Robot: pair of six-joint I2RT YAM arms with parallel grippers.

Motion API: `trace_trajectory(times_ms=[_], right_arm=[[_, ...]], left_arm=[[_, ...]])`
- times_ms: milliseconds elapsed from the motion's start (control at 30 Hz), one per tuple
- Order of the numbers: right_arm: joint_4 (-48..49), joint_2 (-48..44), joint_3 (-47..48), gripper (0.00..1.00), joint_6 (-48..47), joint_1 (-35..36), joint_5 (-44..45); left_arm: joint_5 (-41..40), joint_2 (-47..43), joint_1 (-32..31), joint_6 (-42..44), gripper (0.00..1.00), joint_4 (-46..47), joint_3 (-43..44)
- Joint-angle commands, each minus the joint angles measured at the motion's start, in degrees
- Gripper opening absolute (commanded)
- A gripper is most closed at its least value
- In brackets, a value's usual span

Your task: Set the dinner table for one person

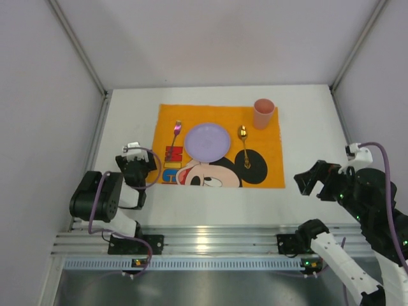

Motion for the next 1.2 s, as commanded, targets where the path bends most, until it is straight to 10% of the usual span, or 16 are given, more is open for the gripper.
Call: trace_trajectory(times_ms=[0, 600, 933, 1167], right_arm=[[2.57, 4.74, 5.26, 1.00, -2.33, 0.14, 2.31], [11.81, 18.21, 11.78, 1.00, -5.07, 0.14, 5.15], [21.63, -1.64, -17.11, 1.00, 7.95, 0.14, -7.97], [27.27, 4.48, -15.49, 1.00, 5.06, 0.14, -13.13]], left_arm=[[3.53, 2.77, 0.49, -0.79, 0.98, 10.01, 2.40], [5.63, 2.85, 0.85, -0.44, 0.98, 0.50, 7.33], [5.63, 2.94, 0.85, -0.44, 0.98, 0.58, 7.33], [5.54, 2.85, 0.85, -0.44, 0.99, 0.58, 7.33]])
